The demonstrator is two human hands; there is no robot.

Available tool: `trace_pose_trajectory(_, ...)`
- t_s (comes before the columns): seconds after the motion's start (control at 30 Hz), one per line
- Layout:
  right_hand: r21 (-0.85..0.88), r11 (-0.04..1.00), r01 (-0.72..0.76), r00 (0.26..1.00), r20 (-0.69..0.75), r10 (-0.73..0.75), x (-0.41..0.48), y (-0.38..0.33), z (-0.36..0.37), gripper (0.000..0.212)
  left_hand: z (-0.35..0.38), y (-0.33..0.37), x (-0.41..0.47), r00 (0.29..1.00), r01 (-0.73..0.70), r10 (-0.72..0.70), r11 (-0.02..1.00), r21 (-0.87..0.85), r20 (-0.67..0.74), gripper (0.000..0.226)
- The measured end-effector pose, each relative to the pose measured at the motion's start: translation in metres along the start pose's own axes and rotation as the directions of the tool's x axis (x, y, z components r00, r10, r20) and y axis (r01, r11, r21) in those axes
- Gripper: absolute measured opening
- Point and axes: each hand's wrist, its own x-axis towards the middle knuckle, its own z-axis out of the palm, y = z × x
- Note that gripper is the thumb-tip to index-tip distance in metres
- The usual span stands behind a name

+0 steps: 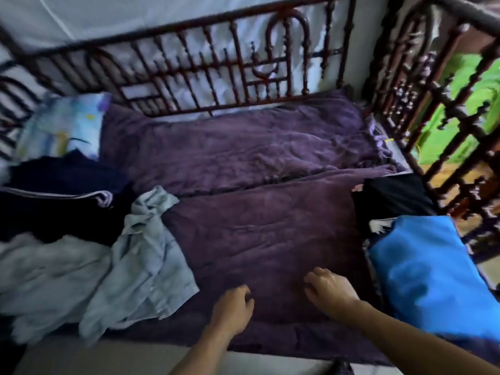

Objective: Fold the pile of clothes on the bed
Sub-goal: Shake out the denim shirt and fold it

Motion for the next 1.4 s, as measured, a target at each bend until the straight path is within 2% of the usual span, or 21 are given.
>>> trace_pose_trajectory(0.2, -0.04, 0.969, 0.243, 0.97, 0.019, -0.242, 0.017, -0.159, 0.01, 0.03, -0.052, -0.152, -0.087, 0.972, 0.182, -0.196, 0.977, -0.115, -0.129, 0.029)
trace_pose_trajectory(0.33, -0.024, 0.942, 0.333, 0.943, 0.028, -0.333, 0.03, -0.251, 0.021, 0.03, -0.079, -0.236, -0.142, 0.935, 0.278, -0.312, 0.94, -0.196, -0.171, 0.029)
trace_pose_trajectory(0.4, -0.045, 0.925, 0.377, 0.926, 0.054, -0.375, 0.037, -0.287, 0.028, 0.03, -0.091, -0.269, -0.163, 0.917, 0.312, -0.353, 0.924, -0.22, -0.186, 0.022)
trace_pose_trajectory(0.5, -0.065, 0.905, 0.42, 0.907, 0.08, -0.414, 0.052, -0.331, 0.037, 0.033, -0.102, -0.31, -0.184, 0.903, 0.331, -0.384, 0.908, -0.255, -0.193, 0.015)
trace_pose_trajectory(0.6, -0.073, 0.894, 0.443, 0.892, 0.143, -0.43, 0.074, -0.362, 0.047, 0.037, -0.106, -0.343, -0.189, 0.904, 0.33, -0.374, 0.918, -0.219, -0.206, 0.013)
trace_pose_trajectory(0.73, -0.087, 0.907, 0.412, 0.896, 0.222, -0.385, 0.113, -0.388, 0.068, 0.033, -0.104, -0.381, -0.173, 0.919, 0.333, -0.362, 0.925, -0.182, -0.156, 0.016)
trace_pose_trajectory(0.83, -0.075, 0.933, 0.353, 0.905, 0.282, -0.32, 0.151, -0.398, 0.091, 0.031, -0.104, -0.41, -0.143, 0.939, 0.324, -0.335, 0.936, -0.137, -0.073, 0.009)
trace_pose_trajectory(1.0, -0.013, 0.983, 0.185, 0.925, 0.34, -0.17, 0.237, -0.414, 0.123, 0.038, -0.117, -0.452, -0.082, 0.941, 0.337, -0.337, 0.93, -0.145, 0.019, 0.014)
trace_pose_trajectory(1.13, 0.184, 0.975, -0.124, 0.95, 0.307, 0.063, 0.316, -0.43, 0.138, 0.055, -0.138, -0.474, -0.032, 0.928, 0.369, -0.367, 0.894, -0.255, 0.056, 0.018)
trace_pose_trajectory(1.23, 0.394, 0.828, -0.399, 0.912, 0.269, 0.311, 0.376, -0.443, 0.149, 0.075, -0.15, -0.485, -0.003, 0.922, 0.378, -0.384, 0.865, -0.329, 0.051, 0.012)
trace_pose_trajectory(1.3, 0.539, 0.648, -0.537, 0.842, 0.297, 0.451, 0.413, -0.451, 0.154, 0.082, -0.154, -0.492, 0.01, 0.931, 0.359, -0.36, 0.867, -0.346, 0.064, 0.018)
trace_pose_trajectory(1.37, 0.671, 0.467, -0.575, 0.799, 0.341, 0.495, 0.443, -0.456, 0.155, 0.077, -0.158, -0.499, 0.022, 0.938, 0.345, -0.337, 0.871, -0.351, 0.087, 0.019)
trace_pose_trajectory(1.4, 0.694, 0.438, -0.572, 0.801, 0.354, 0.483, 0.452, -0.458, 0.155, 0.072, -0.16, -0.504, 0.031, 0.938, 0.346, -0.334, 0.867, -0.359, 0.096, 0.019)
